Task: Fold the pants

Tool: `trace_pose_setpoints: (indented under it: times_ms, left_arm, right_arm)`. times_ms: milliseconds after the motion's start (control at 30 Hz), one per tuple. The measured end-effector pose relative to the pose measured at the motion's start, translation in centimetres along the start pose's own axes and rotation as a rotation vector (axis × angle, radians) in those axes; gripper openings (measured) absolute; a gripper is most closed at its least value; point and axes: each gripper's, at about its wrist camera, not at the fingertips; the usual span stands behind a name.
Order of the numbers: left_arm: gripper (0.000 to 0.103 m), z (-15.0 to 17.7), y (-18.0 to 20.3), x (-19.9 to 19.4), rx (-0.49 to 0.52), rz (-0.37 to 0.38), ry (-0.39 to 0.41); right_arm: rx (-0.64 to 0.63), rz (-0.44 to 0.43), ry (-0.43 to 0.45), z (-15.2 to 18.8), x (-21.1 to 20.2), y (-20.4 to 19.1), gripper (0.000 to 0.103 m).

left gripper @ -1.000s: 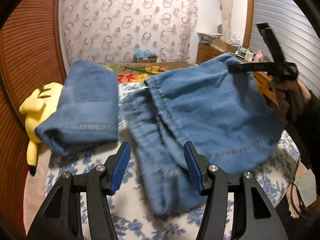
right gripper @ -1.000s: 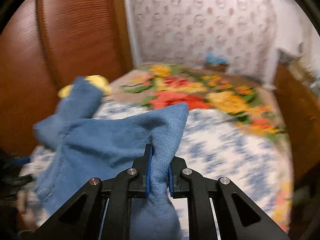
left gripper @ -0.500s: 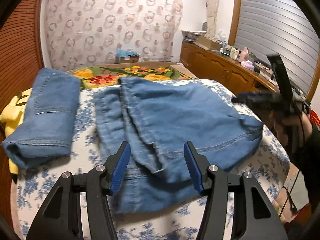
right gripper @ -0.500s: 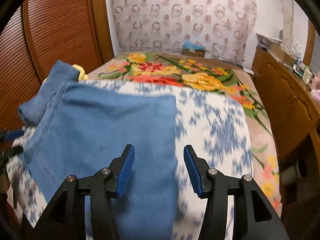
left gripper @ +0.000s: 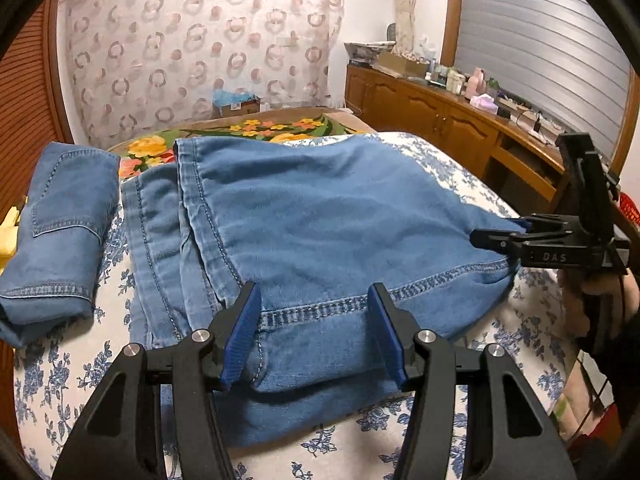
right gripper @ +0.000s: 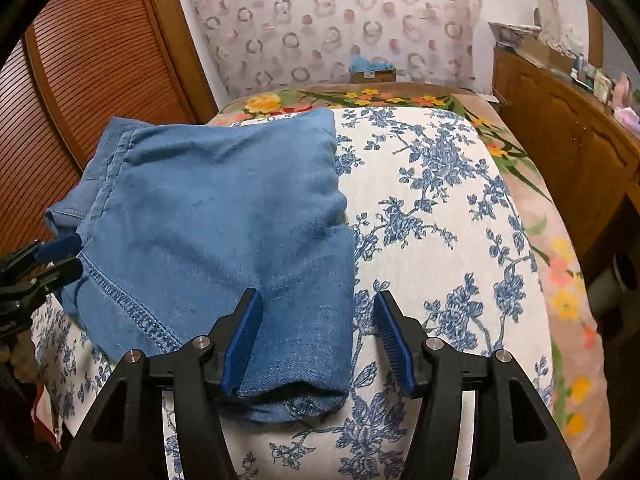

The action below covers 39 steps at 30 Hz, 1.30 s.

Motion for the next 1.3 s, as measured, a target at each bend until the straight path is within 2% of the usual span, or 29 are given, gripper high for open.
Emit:
trace_pose_setpoints:
  times_ms: [133,300,367,400,467,533,567,733,933,1167,1300]
  left_arm:
    - [0.056,0.1,-0.1,0.2,0.000,-0.004,-0.005]
    - [0.056,0.3,0.2,0.6,0.004,-0.009,-0.011]
    - [0.056,0.3,0.1,0.7,0.004,-0.011,-0.011]
    - [0.056,0.2,0.0,0.9,0.002,-0.016,-0.012]
    - [0.056,0.5,-0.4,0.9,-0.007,-0.021,-0.014]
    - [0.056,0.5,-1.0,0.9,-0.018,-0.031,-0.019]
    - [0.056,0.6,-1.3,0.9,-0.022,-0.036,-0.023]
    - [0.056,1.0,-3.3,0.2,-0.055,-0.043,-0.029]
    - [0.056,1.3,-6.9,-2.3,-0.106,-0.073,0.005]
    - [0.056,1.7,-11.2,-5.3,-0.154,-0.137,0.038]
    - [0.056,2.4,-13.2,-6.2,-0.181,-0.167,0.040]
  right_arm:
    - [0.002,-0.019,-0.002,0.2,0.1,0.0,0.060]
    - [0.046,-0.102,0.000,0.2,0.0,0.6,0.058]
    - [0.050,-0.127,-0.003,0.2,0.2,0.8,0.049]
    - [0.052,-0.141,-0.006,0.3,0.2,0.9,0.040]
    - [0.057,-0.158,-0.010,0.2,0.4,0.8,0.034]
    - [0.035,-0.150,0.007,0.0,-0.1,0.5,0.018]
    - [0.034,-0.157,0.022,-0.2,-0.4,0.4,0.016]
    - [-0.044,-0.128,0.102,-1.5,-2.9,-2.1,0.014]
    - [-0.146,-0.151,0.176,-4.2,-4.4,-6.5,0.014]
    - [-0.265,-0.261,0.199,-5.8,-2.5,-13.9,0.014]
    - [-0.323,-0.340,0.156,-5.3,0.8,-16.9,0.014]
Point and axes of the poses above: each gripper's, at about its wrist camera, not at the fingertips, and x roughly the way its jaws point, y to its right, z to its underside, and after that the axes turned 14 degrees about -z, right-handed
